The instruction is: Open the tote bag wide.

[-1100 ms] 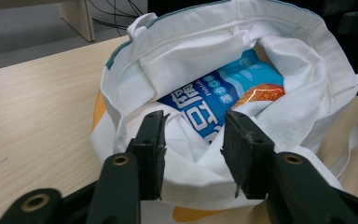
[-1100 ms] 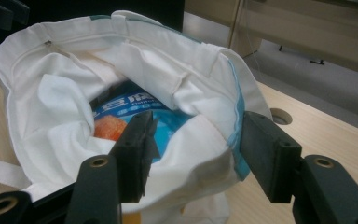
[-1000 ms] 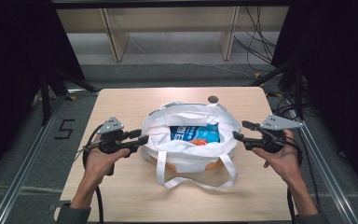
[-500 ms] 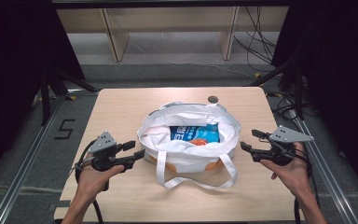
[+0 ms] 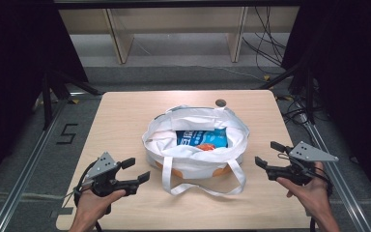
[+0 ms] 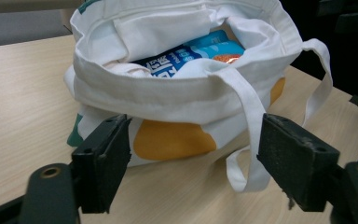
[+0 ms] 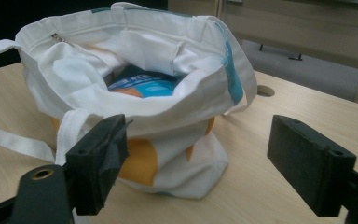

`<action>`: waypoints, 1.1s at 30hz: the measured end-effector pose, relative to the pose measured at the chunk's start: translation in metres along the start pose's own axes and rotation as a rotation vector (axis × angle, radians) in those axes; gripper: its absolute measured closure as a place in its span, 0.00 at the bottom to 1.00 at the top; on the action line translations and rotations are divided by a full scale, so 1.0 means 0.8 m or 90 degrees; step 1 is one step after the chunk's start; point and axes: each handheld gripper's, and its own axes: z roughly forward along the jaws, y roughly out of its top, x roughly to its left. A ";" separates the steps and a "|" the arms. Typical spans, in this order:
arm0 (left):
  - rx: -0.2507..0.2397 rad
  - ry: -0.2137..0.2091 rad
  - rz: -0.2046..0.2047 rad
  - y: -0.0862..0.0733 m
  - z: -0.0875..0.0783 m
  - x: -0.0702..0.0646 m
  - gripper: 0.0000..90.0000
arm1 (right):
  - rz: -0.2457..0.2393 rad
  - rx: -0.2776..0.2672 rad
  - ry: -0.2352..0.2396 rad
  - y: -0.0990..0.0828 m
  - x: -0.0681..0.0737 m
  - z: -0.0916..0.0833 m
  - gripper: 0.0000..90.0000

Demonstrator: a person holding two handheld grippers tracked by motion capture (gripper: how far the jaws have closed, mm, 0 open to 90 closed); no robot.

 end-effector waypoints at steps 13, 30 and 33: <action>-0.033 0.027 0.007 -0.035 -0.017 0.001 0.21 | 0.031 -0.009 -0.005 -0.028 0.010 -0.016 0.19; -0.018 0.049 0.014 -0.063 -0.018 -0.007 0.20 | 0.027 0.031 0.010 -0.060 0.019 -0.021 0.20; -0.006 0.057 0.015 -0.071 -0.018 -0.010 0.19 | 0.033 0.031 0.010 -0.069 0.024 -0.021 0.21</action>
